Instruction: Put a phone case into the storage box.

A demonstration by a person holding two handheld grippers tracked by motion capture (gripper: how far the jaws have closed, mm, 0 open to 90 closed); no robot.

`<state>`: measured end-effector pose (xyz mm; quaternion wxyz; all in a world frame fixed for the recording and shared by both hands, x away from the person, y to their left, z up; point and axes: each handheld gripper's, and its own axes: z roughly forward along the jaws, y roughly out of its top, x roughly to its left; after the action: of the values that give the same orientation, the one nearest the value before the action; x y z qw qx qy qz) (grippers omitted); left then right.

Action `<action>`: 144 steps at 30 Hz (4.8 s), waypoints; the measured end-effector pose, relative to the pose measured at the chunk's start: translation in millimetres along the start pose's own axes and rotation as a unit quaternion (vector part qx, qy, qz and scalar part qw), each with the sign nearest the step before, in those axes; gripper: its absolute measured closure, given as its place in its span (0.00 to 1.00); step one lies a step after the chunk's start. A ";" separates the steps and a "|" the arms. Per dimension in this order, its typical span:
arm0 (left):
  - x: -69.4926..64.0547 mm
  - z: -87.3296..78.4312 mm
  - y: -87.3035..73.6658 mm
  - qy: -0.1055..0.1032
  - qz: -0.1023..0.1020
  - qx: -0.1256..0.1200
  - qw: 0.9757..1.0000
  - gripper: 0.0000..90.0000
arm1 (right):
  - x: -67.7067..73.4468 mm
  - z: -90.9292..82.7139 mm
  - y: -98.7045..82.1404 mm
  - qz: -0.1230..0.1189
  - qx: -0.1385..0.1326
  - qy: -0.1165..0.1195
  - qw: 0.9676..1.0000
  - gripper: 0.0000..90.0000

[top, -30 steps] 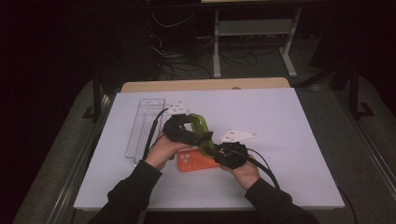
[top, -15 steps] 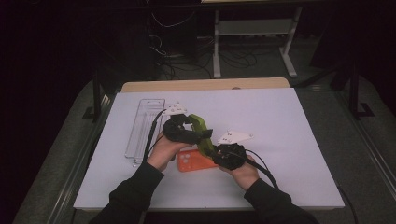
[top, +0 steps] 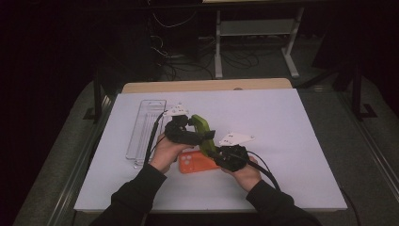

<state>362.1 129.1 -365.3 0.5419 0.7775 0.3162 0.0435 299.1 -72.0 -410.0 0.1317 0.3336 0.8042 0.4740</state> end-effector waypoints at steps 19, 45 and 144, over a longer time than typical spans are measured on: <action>5.9 -9.1 7.6 0.026 0.020 -0.009 0.999 0.15 | -20.5 -19.3 -1.2 0.008 0.018 0.001 1.000 0.33; 61.9 -59.1 70.7 0.128 0.034 -0.046 0.990 0.15 | -68.6 -67.5 -52.6 0.009 0.039 -0.049 0.998 0.00; 108.2 -82.4 25.3 0.254 0.001 0.049 0.966 0.00 | -68.4 -75.6 -60.3 -0.007 0.048 -0.062 0.997 0.00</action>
<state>425.6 249.2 -339.3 0.4046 0.7669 0.4445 0.2249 285.2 -188.0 -429.3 0.1685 0.3626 0.8185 0.4125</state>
